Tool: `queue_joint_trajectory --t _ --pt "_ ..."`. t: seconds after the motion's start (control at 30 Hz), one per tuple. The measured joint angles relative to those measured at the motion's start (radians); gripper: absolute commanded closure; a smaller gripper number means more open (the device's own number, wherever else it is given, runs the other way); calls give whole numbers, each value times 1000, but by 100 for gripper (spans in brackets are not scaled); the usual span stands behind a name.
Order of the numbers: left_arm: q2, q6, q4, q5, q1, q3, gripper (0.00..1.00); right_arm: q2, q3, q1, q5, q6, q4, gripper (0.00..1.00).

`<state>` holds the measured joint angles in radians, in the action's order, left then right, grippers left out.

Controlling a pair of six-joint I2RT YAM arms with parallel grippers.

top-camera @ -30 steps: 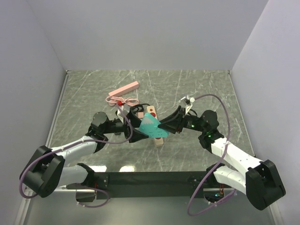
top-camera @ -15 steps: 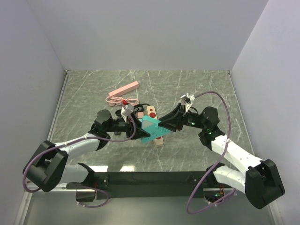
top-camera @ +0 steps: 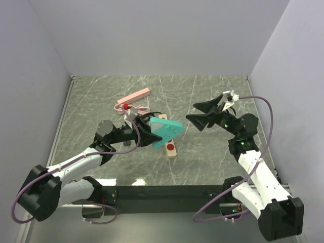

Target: Insert the plug

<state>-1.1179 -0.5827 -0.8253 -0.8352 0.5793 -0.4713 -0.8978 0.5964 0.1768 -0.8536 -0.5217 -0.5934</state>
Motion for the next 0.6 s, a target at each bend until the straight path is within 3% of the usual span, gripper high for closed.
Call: queue_joint_trajectory --t 0.3,0.6 --pt "39 -196 -128 217 12 0 99 -34 -188 19 -18 -254 -394 3" --pt "-51 -286 -264 401 146 -21 99 -126 -201 177 -2 -326 -581 2"
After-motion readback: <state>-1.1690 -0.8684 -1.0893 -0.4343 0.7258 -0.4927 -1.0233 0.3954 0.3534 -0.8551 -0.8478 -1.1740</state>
